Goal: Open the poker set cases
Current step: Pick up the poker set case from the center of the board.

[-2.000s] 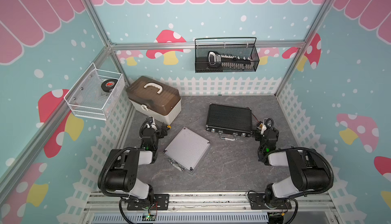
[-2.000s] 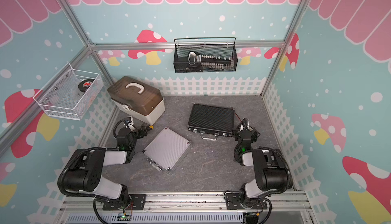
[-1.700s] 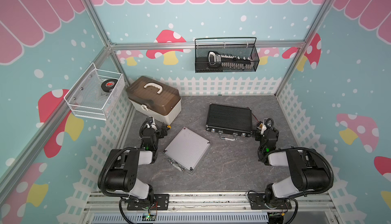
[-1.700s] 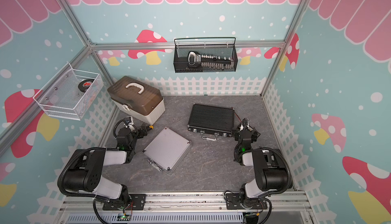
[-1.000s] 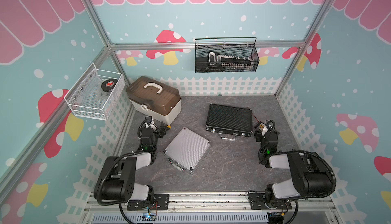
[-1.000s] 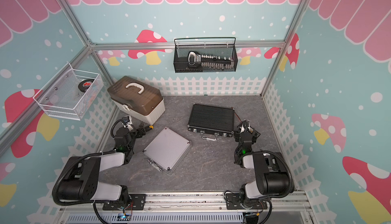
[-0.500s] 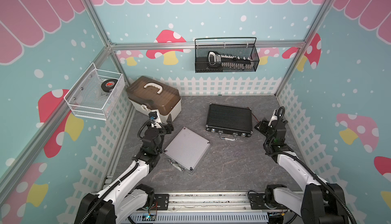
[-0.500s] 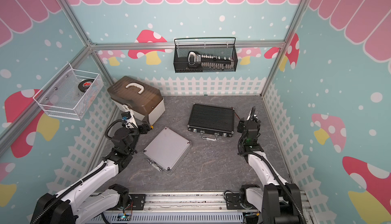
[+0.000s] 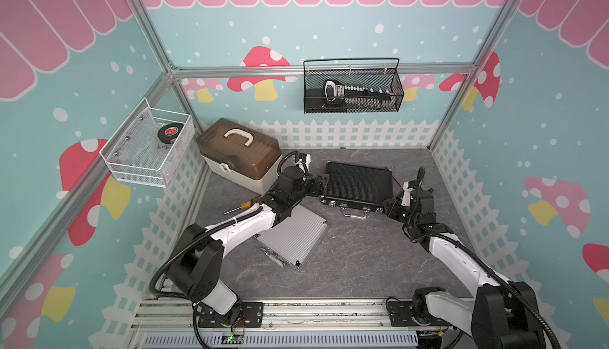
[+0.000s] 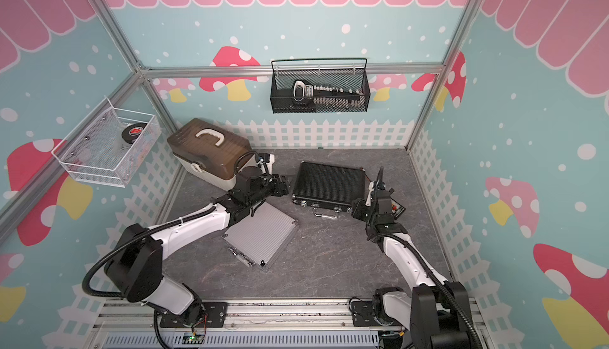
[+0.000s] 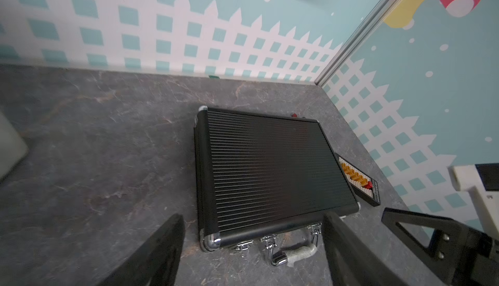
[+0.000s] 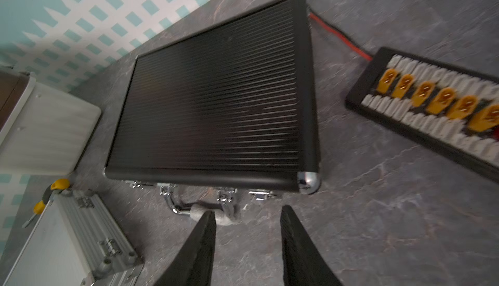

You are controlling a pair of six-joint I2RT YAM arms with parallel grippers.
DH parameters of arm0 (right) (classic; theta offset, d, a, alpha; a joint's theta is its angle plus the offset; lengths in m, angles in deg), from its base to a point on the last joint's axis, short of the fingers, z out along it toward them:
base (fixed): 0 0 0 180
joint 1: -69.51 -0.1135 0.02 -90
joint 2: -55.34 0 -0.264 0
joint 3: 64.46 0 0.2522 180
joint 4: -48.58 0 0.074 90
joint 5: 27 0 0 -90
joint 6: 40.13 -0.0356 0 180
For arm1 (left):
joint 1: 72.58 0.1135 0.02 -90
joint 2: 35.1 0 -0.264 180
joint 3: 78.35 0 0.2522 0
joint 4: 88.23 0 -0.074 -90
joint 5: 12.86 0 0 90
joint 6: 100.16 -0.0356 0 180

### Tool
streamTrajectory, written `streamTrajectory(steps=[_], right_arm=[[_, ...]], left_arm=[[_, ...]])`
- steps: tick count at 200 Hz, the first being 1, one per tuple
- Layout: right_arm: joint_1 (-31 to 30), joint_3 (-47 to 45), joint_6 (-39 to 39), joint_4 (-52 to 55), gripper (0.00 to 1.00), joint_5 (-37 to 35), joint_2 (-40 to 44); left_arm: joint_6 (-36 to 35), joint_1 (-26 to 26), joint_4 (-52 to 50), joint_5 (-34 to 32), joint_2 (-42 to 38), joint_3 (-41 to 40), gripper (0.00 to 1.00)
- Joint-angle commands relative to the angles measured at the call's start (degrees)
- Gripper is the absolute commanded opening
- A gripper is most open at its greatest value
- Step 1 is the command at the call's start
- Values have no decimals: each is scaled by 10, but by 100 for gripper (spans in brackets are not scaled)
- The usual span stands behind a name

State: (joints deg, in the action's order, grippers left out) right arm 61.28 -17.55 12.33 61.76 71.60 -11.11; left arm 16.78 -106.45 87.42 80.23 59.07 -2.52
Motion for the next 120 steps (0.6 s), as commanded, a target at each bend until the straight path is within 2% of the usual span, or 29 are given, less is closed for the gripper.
streamTrajectory(steps=[1,43,85,120], right_arm=[[-38,-11,-40,-13,47,18,-27],[-79,-22,-84,-75,47,25,-92],[-95,-37,-103,-106,53,20,-120],[-97,-64,-124,-128,56,-11,-119]], left_arm=[[58,2,-27,61,56,40,82],[99,13,-33,93,137,89,83],[106,19,-25,85,153,81,83],[138,19,-3,127,182,86,83]])
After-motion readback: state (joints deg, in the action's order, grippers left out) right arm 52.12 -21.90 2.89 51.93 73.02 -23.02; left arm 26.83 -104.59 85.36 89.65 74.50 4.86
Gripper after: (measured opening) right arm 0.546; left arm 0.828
